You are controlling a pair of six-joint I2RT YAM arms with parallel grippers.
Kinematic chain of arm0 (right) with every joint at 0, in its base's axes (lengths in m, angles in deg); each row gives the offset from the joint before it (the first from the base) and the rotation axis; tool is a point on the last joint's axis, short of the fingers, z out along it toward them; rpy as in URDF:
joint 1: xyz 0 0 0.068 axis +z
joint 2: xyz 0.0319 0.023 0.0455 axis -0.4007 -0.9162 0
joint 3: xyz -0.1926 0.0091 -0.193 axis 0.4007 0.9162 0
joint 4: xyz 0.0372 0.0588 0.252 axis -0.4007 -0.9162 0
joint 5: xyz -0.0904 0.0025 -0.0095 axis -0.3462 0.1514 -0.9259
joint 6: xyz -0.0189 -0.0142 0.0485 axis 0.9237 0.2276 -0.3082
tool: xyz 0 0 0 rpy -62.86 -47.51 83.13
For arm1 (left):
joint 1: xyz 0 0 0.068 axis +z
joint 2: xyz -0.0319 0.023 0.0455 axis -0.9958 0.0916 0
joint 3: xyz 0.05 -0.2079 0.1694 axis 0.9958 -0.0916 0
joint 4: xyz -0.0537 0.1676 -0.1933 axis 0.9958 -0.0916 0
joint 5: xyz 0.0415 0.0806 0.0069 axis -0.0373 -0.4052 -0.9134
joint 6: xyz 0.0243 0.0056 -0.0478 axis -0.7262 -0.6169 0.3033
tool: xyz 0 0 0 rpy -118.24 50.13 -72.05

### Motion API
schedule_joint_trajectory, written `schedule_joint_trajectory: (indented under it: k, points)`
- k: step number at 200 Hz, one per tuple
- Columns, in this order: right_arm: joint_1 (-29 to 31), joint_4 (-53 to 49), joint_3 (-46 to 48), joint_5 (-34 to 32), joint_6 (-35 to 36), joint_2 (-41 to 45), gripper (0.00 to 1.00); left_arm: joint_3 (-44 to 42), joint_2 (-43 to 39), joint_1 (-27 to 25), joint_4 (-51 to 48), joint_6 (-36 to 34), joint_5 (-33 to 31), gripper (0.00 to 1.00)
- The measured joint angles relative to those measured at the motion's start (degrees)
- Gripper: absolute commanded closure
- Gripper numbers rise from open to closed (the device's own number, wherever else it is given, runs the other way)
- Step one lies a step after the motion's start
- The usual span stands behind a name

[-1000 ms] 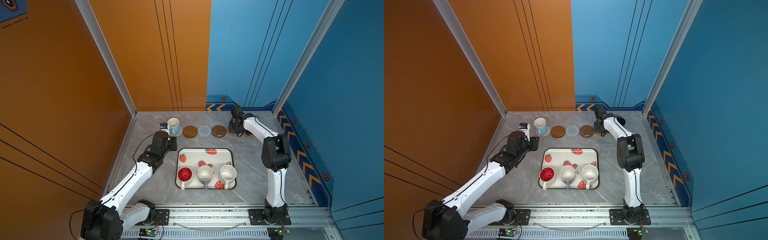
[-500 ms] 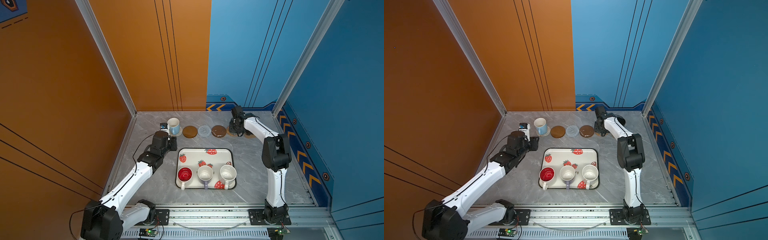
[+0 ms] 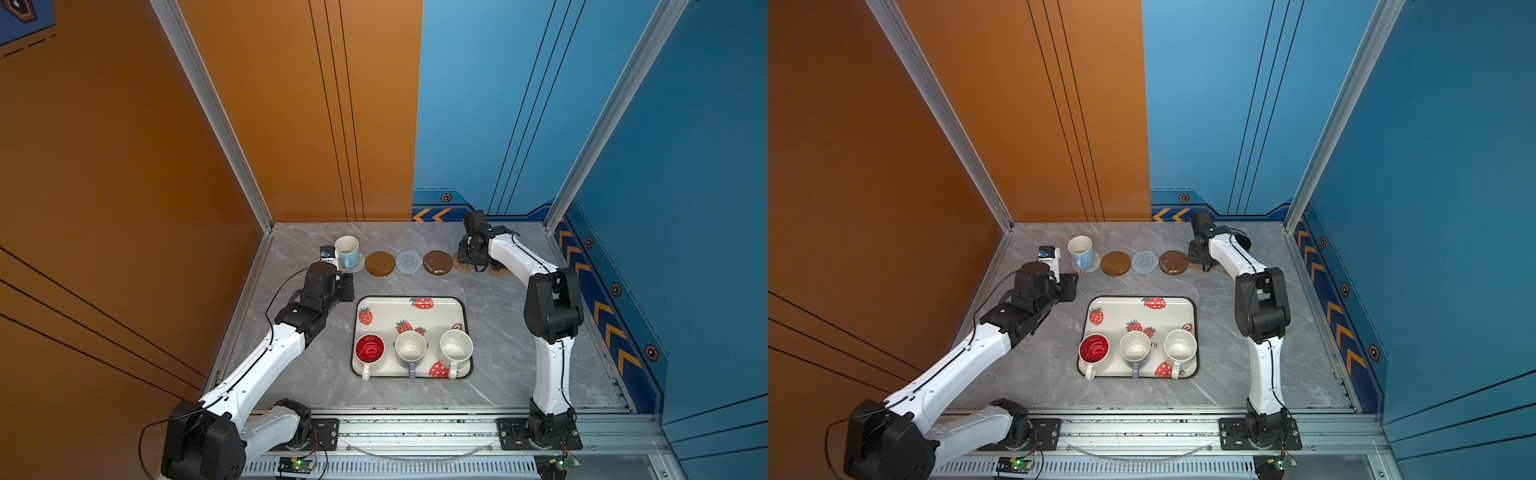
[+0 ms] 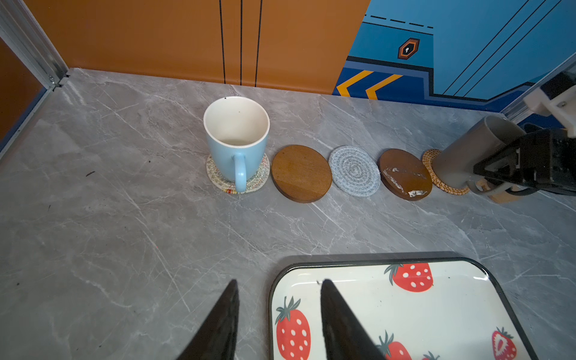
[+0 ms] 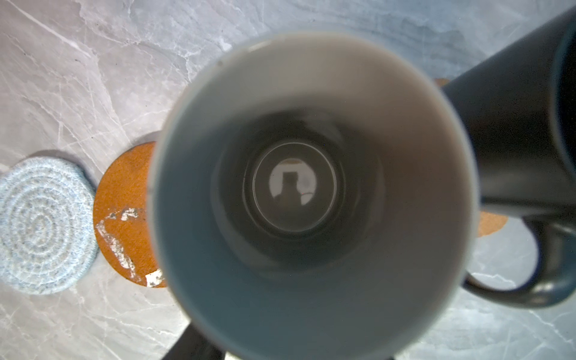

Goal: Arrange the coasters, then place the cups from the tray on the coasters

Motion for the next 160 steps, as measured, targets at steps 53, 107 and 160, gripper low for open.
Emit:
schedule_joint_trajectory:
  k: [53, 107, 160]
  points:
    - [0.0, 1.0, 4.9, -0.7, -0.5, 5.8, 0.38, 0.0, -0.3, 0.0, 0.0, 0.0, 0.1, 0.56]
    - [3.7, 4.5, 14.7, -9.7, -0.6, 20.9, 0.36, 0.0, -0.4, 0.0, 0.0, 0.0, 0.9, 0.56]
    - [16.5, 13.4, 27.1, -20.1, -1.1, 35.6, 0.33, 0.0, -1.0, 0.0, 0.0, 1.0, 1.6, 0.56]
